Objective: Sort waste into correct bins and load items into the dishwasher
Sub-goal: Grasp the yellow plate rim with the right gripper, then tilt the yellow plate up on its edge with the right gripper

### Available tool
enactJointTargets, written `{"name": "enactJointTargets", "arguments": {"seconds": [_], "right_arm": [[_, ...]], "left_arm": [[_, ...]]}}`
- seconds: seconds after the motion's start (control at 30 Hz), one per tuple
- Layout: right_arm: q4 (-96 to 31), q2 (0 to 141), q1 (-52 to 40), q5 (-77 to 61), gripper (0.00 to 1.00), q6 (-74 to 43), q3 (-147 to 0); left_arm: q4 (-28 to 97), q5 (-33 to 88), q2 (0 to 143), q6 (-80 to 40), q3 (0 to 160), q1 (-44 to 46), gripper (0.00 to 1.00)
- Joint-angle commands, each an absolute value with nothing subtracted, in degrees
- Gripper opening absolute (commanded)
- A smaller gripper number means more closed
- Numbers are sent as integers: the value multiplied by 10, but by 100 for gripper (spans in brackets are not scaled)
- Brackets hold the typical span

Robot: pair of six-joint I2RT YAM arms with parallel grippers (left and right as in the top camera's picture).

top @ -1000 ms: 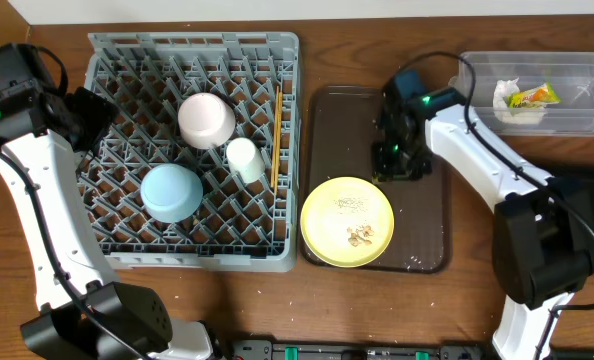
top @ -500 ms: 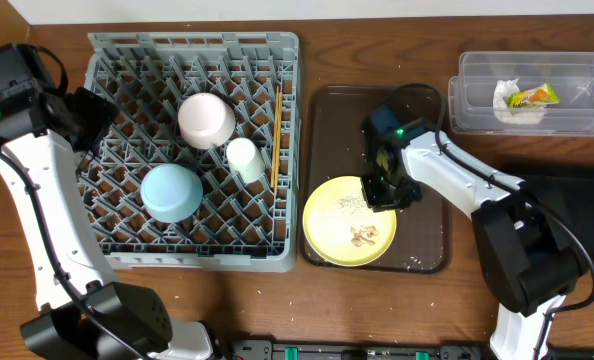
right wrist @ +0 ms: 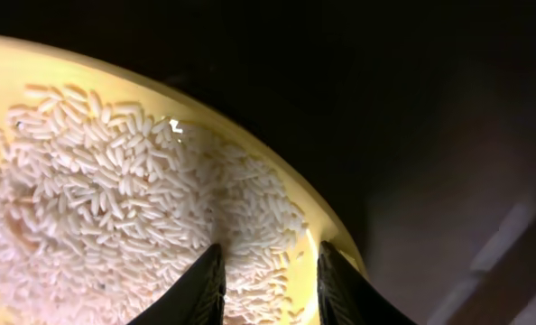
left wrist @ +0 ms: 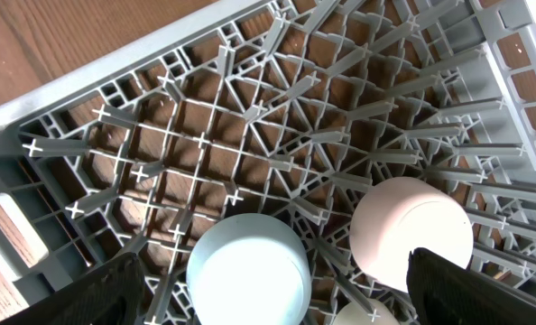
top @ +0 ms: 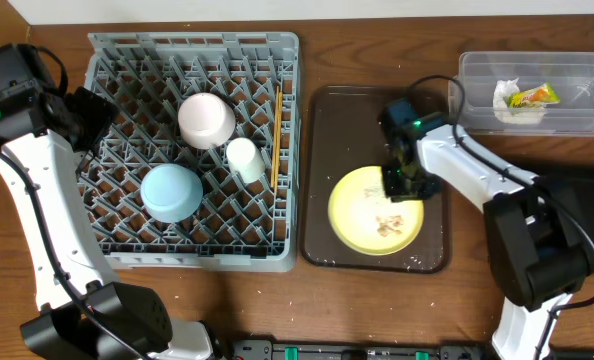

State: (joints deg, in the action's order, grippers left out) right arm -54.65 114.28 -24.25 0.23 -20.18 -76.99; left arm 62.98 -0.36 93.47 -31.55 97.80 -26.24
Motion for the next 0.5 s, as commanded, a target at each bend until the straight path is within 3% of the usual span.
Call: {"name": "enactJointTargets", "arguments": {"seconds": [0.0, 0.23, 0.33, 0.47], "right_arm": [[-552, 1145, -217, 84, 33, -203, -794], [-601, 1143, -200, 80, 30, -172, -876], [-614, 1143, -213, 8, 30, -124, -917], [-611, 1143, -251, -100, 43, -57, -933]], "left_arm": [[632, -7, 936, -320, 978, -263, 93], [632, -7, 936, -320, 978, -263, 93], [632, -7, 936, -320, 978, -263, 93], [632, -7, 936, -320, 978, -263, 93]]}}
